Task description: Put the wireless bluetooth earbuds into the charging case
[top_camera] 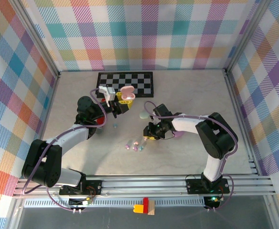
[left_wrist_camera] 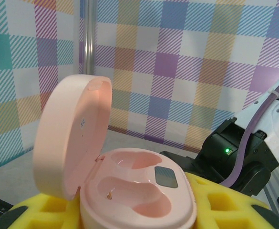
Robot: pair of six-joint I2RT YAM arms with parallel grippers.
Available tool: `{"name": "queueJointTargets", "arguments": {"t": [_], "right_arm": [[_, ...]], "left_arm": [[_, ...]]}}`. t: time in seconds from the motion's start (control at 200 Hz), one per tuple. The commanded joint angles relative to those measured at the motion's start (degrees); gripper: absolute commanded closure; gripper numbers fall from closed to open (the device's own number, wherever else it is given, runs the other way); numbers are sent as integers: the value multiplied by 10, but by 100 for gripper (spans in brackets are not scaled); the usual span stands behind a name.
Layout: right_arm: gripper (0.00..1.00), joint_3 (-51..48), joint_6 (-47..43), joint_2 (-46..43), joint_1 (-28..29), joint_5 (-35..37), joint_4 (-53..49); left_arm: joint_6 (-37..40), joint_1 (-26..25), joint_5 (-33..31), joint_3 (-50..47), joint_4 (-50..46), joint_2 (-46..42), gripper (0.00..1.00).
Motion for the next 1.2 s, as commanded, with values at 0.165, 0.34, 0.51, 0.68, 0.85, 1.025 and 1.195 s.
{"name": "queueJointTargets", "arguments": {"t": [0.165, 0.34, 0.51, 0.68, 0.85, 1.025, 1.195], "right_arm": [[73, 2, 2, 19, 4, -13, 10], [79, 1, -2, 22, 4, -2, -4], [80, -8, -12, -14, 3, 34, -8], [79, -13, -50, -78, 3, 111, -24], [79, -14, -116, -159, 3, 173, -27], [79, 3, -196, -233, 4, 176, -26], [79, 37, -253, -286, 2, 165, -45]], "left_arm": [[8, 1, 9, 5, 14, -2, 63], [9, 2, 9, 5, 14, -3, 63], [15, 2, 4, 0, 12, -3, 63], [30, 2, 1, -5, 0, 1, 63], [66, -1, 0, -3, -49, -6, 62], [133, -18, -12, 4, -145, -15, 62], [145, -28, -5, -1, -159, -11, 62]]}}
